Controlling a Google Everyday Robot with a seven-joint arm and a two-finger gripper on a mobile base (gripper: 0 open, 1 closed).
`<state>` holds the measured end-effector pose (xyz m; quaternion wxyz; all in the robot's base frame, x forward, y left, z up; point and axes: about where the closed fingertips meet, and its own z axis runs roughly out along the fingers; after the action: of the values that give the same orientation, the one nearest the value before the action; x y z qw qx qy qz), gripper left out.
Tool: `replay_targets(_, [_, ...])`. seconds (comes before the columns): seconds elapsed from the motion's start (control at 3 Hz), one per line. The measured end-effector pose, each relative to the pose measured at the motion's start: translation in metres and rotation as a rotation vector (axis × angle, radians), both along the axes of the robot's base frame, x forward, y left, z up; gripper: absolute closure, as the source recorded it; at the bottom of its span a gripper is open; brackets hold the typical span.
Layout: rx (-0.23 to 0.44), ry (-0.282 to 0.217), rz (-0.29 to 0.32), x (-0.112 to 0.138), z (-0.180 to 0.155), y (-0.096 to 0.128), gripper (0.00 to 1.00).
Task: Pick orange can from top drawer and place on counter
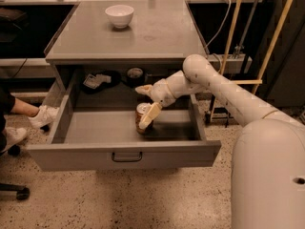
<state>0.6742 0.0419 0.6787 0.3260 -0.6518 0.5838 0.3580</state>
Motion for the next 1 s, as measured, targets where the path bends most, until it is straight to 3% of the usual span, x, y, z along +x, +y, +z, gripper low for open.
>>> replay_targets(0.33, [0.000,0.000,0.000,0.0000,0.0000,0.0001,0.16])
replay_targets(0.67, [0.000,0.000,0.000,0.0000,0.0000,0.0001,0.03])
replay_targets(1.0, [0.000,0.000,0.000,0.0000,-0.0001,0.0001,0.91])
